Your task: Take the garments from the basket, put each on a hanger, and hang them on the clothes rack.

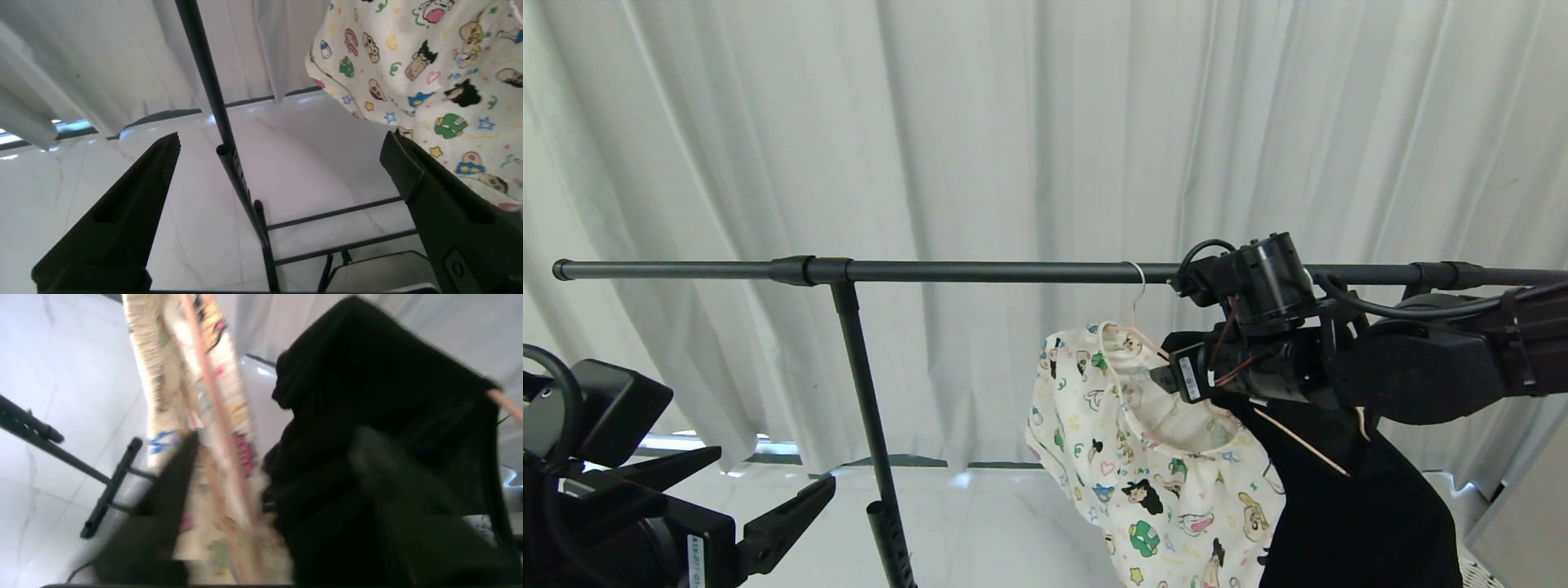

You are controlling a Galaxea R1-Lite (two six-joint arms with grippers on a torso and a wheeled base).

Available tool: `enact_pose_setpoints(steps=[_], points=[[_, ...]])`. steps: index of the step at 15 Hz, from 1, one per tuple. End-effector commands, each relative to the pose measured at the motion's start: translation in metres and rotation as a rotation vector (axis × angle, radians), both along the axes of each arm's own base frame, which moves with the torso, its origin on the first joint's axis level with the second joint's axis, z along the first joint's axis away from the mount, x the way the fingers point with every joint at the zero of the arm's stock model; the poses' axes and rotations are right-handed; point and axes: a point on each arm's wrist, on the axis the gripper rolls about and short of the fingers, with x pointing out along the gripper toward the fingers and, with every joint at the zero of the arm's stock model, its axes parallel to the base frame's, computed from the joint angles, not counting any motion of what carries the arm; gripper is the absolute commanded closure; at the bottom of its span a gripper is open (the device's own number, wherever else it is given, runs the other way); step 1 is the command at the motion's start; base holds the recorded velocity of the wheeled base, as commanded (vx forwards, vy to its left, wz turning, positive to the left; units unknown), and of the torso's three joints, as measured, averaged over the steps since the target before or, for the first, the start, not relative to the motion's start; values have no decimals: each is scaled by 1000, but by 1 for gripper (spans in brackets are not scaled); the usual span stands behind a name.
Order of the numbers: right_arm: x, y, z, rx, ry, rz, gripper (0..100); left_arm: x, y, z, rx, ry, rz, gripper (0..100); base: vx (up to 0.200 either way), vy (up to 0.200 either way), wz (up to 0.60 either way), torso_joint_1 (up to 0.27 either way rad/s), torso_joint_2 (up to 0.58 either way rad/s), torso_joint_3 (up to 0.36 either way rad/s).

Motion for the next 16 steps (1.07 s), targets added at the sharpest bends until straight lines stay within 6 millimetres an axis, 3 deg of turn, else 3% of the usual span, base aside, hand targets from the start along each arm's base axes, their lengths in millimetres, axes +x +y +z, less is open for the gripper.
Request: enact_pose_setpoints(steps=[1, 2, 4, 7, 12, 14, 16], points=[[-5, -4, 11, 27, -23, 0, 0, 0, 0, 0, 1, 2, 0, 0, 0, 0, 0, 0, 0, 0], [-5, -4, 11, 27, -23, 0, 0, 0, 0, 0, 1, 2, 0, 0, 0, 0, 0, 0, 0, 0], [-15, -12, 32, 67, -68, -1, 0, 0, 0, 1, -1, -3, 3, 0, 0, 0, 0, 0, 0, 0], [-45, -35, 63, 78, -132, 24, 0, 0, 2, -3, 5, 9, 21, 0, 0, 0, 0, 0, 0, 0], [-92, -119, 88, -152, -201, -96, 0, 7, 10, 7, -7, -23, 106, 0, 0, 0, 0, 0, 0, 0], [-106, -149, 86, -243, -226, -140, 0, 8, 14, 6, -5, -21, 143, 0, 0, 0, 0, 0, 0, 0], [-115, -165, 84, -296, -249, -169, 0, 9, 19, 6, -6, -21, 184, 0, 0, 0, 0, 0, 0, 0]])
